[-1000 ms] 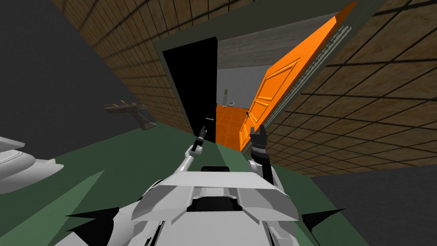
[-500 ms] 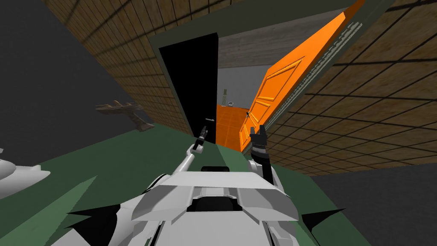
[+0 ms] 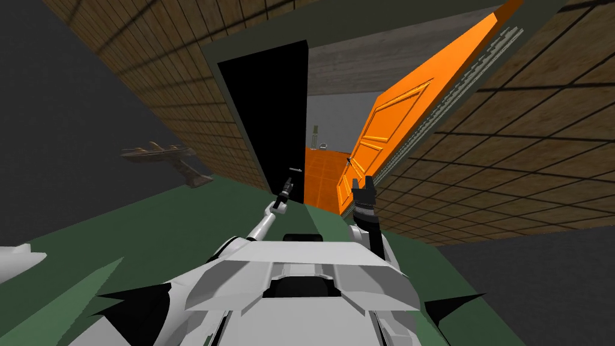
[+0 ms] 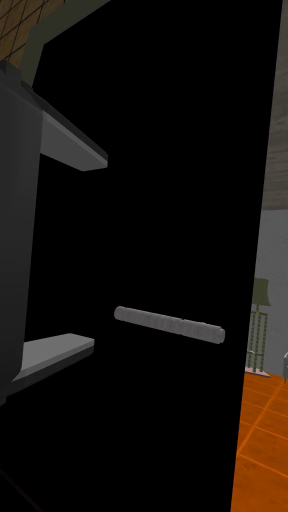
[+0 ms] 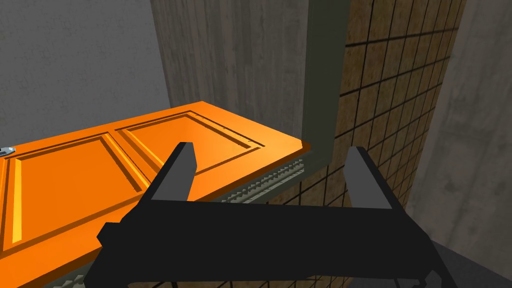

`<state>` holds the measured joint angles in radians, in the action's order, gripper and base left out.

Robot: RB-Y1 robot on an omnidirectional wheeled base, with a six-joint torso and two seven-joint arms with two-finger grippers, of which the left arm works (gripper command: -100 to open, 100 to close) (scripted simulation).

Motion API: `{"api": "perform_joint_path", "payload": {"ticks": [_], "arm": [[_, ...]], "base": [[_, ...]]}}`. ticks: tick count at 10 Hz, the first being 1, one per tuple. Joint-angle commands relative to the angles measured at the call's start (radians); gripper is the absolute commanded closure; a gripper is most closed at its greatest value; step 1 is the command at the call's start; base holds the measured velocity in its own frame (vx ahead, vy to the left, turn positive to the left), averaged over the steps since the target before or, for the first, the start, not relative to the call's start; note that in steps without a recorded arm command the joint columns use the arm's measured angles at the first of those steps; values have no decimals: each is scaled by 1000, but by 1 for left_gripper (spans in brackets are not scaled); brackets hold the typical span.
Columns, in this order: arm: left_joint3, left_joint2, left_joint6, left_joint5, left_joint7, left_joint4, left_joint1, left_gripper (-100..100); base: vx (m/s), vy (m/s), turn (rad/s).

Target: Push the door open

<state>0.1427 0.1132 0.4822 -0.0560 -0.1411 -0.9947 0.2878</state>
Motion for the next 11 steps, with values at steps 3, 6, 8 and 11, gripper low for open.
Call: {"api": "perform_joint_path", "payload": {"ticks": [3,6,8,11], "arm": [[6,4,13,-10,-4,99,59,-100],[11,6,19,-18,-5,187,110,-100],[14,7,23,-23,-6,238,140,-100],[17,8,28,-30,-8,305,182,-100]], "base": [[57,48,-46],[80,66,-45],[75,59,-42],[65,59,-39]]}}
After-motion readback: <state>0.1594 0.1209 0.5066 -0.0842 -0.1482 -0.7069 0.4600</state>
